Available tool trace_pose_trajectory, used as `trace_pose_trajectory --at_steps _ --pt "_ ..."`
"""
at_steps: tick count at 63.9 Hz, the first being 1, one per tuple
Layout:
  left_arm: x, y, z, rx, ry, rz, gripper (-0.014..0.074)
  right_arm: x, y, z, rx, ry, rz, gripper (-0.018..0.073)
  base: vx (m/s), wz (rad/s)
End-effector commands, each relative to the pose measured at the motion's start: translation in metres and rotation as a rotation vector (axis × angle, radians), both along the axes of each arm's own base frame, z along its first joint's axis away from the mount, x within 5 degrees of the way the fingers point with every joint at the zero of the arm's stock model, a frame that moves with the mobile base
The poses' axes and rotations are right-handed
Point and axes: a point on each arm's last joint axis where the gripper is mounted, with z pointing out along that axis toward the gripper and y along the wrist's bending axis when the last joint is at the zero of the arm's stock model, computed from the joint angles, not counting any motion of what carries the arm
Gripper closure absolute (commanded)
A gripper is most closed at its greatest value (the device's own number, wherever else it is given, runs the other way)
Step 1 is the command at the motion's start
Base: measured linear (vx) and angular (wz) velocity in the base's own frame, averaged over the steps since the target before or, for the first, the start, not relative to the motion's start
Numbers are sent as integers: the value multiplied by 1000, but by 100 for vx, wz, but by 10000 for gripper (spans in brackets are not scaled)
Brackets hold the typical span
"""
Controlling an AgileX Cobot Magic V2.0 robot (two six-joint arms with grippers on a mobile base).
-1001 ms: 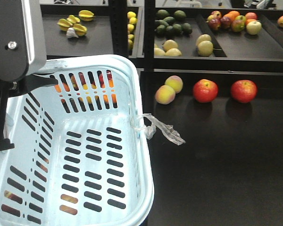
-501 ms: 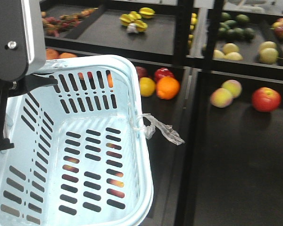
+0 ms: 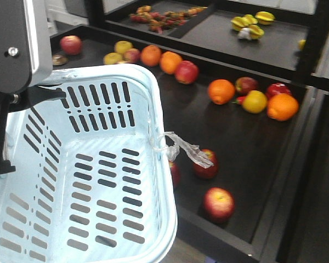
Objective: Pick three apples into basket with both arms
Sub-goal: 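Hold the basket up with the left gripper while turning the base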
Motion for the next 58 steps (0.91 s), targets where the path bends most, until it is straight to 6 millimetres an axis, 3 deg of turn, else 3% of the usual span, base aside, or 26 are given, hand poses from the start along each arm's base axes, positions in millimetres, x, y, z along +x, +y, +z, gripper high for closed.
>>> trace_pose_trajectory --at_steps 1,58 --pt "-5 3 19 -87 -96 -6 603 0 0 2 -8 -67 0 568 -12 55" --pt "-5 3 19 -88 -95 -6 603 0 0 2 -8 -67 0 568 -9 38"
